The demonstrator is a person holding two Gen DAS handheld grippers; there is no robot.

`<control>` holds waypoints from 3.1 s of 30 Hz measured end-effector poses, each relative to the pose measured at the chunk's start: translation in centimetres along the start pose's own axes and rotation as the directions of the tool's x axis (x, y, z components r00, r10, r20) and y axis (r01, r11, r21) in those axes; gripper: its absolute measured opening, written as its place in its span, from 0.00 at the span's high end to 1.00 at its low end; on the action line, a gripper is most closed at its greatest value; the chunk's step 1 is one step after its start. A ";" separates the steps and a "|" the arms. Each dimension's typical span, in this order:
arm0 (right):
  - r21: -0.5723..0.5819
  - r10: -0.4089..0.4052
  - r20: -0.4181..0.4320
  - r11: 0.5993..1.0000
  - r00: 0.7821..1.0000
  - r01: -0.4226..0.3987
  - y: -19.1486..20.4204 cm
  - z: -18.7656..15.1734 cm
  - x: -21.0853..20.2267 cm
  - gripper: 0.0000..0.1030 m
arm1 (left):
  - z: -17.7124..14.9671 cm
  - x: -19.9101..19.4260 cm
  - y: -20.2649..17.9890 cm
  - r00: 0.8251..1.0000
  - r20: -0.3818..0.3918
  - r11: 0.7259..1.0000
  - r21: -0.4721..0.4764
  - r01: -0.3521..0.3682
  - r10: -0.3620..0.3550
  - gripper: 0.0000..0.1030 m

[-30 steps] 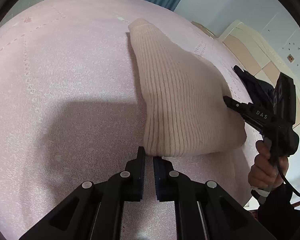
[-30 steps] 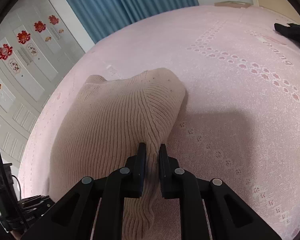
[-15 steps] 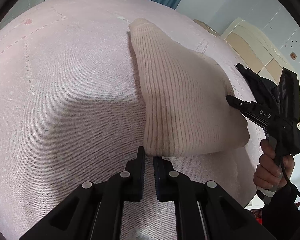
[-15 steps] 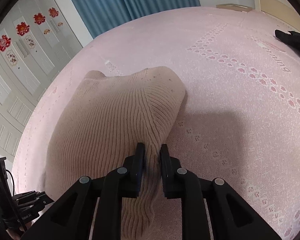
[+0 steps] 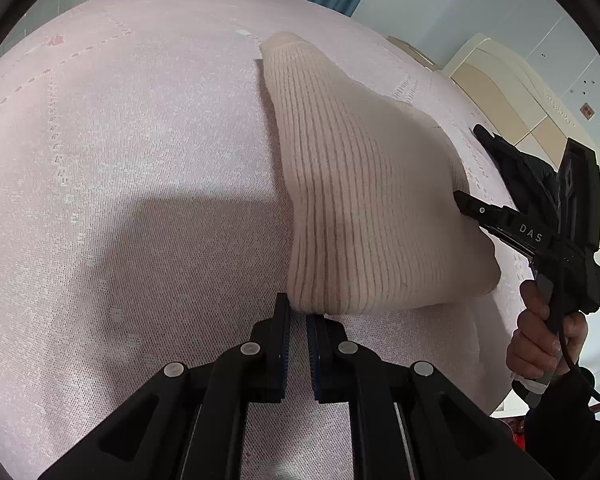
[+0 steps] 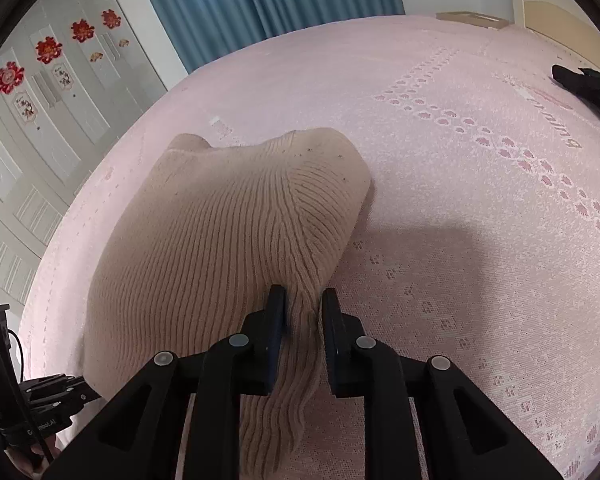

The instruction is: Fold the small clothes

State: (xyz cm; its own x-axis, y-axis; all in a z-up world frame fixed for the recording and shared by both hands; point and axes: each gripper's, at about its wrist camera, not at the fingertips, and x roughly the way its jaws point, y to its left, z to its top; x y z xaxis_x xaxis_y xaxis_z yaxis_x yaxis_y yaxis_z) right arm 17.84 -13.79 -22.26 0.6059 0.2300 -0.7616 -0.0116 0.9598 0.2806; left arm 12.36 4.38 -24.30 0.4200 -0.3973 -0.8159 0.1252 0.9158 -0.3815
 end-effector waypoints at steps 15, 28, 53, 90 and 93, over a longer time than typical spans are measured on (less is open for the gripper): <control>-0.006 -0.010 -0.009 1.000 1.000 0.010 0.0 0.0 0.0 0.82 | -0.1 0.1 0.2 1.000 -0.012 1.000 0.004 0.009 -0.009 0.92; -0.010 -0.014 -0.008 1.000 1.000 0.014 0.0 0.0 0.1 0.82 | -0.1 0.1 0.2 1.000 -0.013 1.000 0.003 0.012 -0.012 0.92; -0.011 -0.014 -0.007 1.000 1.000 0.014 0.0 0.0 0.1 0.82 | -0.1 0.2 0.2 1.000 -0.015 1.000 0.003 0.013 -0.013 0.92; 0.024 -0.006 -0.020 1.000 1.000 0.007 -0.5 0.1 0.2 0.76 | -0.6 -1.2 1.0 0.998 -0.028 0.999 -0.016 0.049 -0.050 0.76; 0.039 0.005 -0.029 0.999 1.000 -0.004 -0.7 0.2 0.3 0.76 | -0.8 -1.8 1.0 0.998 -0.017 0.998 -0.016 0.053 -0.053 0.75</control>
State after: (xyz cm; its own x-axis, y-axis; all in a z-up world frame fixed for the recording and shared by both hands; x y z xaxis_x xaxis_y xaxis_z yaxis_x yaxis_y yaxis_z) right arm 18.16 -14.47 -22.58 0.5824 0.2397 -0.7767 0.0169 0.9517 0.3065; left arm 11.03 5.96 -23.59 0.3975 -0.4461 -0.8019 0.1330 0.8927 -0.4307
